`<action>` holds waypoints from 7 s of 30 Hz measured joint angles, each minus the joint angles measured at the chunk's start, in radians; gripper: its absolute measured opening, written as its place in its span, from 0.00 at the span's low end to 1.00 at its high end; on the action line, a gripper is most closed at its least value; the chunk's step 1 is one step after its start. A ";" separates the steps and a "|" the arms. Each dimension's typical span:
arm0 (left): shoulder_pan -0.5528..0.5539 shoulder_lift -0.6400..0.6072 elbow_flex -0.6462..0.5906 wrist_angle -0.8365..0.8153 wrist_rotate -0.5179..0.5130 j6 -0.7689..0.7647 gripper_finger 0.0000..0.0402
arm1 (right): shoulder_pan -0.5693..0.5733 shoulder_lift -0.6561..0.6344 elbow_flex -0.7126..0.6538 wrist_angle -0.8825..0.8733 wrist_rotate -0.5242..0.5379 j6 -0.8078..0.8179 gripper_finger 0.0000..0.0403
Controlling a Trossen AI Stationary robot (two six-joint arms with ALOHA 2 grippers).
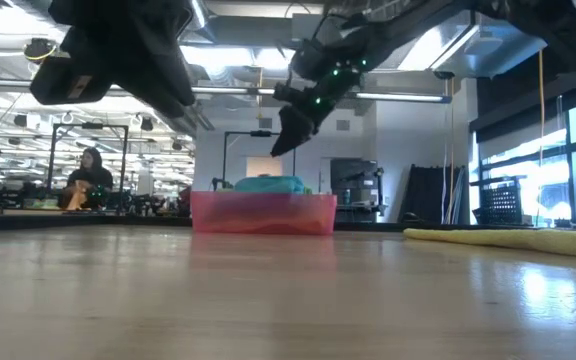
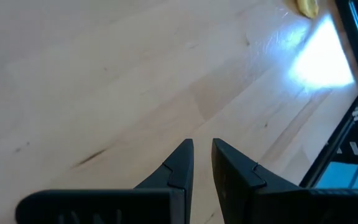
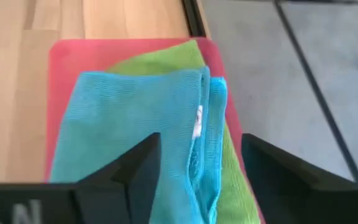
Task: Fold microfiber towels
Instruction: Fold the yellow microfiber cloth
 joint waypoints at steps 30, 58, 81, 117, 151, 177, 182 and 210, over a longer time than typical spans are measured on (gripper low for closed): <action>0.220 -0.143 -0.001 0.154 -0.208 0.396 0.12 | -0.142 -0.673 -0.493 -0.384 -0.206 0.308 0.57; 0.226 -0.142 -0.001 0.243 -0.071 0.555 0.12 | -0.015 -0.835 -1.218 -0.191 -0.279 0.797 0.58; 0.217 -0.145 -0.001 0.240 0.117 0.703 0.12 | 0.462 -0.821 -1.389 0.585 -0.040 1.617 0.58; 0.158 -0.146 -0.001 0.264 -0.035 0.612 0.12 | 0.410 -0.678 -1.220 0.010 0.006 1.275 0.32; 0.472 0.118 0.003 0.434 0.324 1.118 0.37 | 0.701 -0.596 -1.098 0.176 0.129 1.031 0.02; 0.591 0.348 0.120 0.131 0.782 1.351 0.37 | 0.756 -0.392 -1.044 0.369 -0.205 0.976 0.02; 0.567 0.372 0.121 0.071 0.740 1.382 0.37 | 0.756 -0.392 -1.044 0.372 -0.210 0.964 0.01; 0.611 0.369 0.119 0.126 0.741 1.221 0.37 | 0.756 -0.392 -1.045 0.384 -0.216 0.961 0.01</action>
